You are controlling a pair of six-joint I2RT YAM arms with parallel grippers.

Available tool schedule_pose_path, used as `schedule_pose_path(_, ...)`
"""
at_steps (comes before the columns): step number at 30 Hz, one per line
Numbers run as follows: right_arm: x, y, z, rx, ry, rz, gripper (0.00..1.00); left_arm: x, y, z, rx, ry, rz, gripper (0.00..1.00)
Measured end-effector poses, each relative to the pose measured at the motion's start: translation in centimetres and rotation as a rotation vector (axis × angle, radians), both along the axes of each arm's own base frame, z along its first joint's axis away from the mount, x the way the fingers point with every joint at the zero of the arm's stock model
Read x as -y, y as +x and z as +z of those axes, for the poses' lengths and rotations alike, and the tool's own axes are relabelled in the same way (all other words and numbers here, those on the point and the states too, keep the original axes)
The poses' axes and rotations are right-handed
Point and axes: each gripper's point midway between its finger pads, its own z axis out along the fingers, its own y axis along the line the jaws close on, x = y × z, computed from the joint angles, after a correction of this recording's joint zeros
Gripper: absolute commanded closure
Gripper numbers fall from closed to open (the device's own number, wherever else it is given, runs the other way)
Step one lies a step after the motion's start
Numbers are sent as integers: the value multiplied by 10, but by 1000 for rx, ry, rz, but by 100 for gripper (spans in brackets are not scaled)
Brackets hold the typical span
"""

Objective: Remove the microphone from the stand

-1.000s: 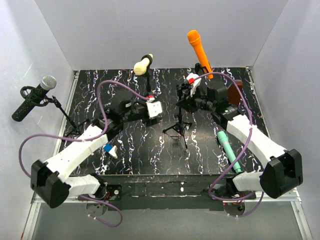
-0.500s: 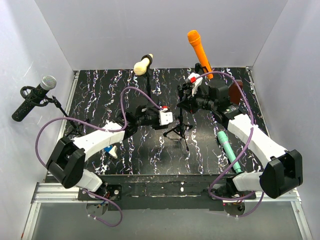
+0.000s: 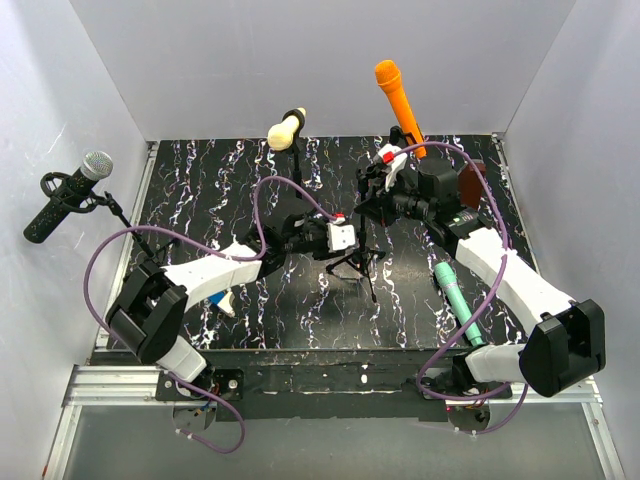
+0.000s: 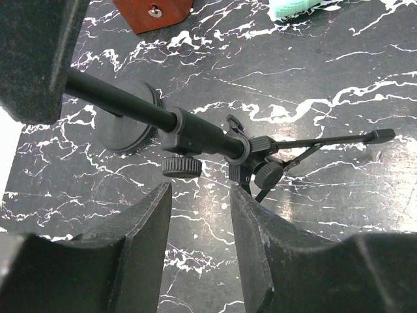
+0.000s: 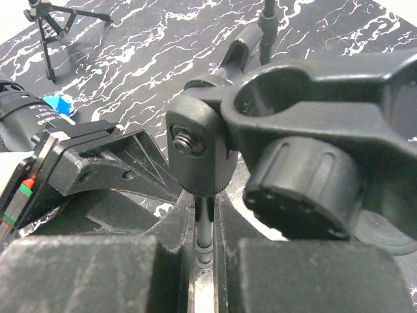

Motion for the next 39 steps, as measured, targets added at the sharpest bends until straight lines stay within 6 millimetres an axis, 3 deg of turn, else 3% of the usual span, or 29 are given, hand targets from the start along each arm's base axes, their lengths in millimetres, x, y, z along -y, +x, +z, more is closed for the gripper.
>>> schedule_pose_path(9,2,2,1,-4,4,-15,99,12,7,-5,-36,-12,36,64)
schedule_pose_path(19,2,2,1,-4,3,-16,99,17,15,3,-34,-33,80,70)
schedule_pose_path(21,2,2,1,-4,3,-17,99,17,15,2,-40,-33,82,75)
schedule_pose_path(25,2,2,1,-4,3,-16,99,18,12,2,-61,-31,78,100)
schedule_pose_path(28,2,0,1,-8,6,-13,99,18,9,3,-102,-16,71,100)
schedule_pose_path(39,1,-27,23,139,11,86,99,9,-8,20,-629,-91,89,100)
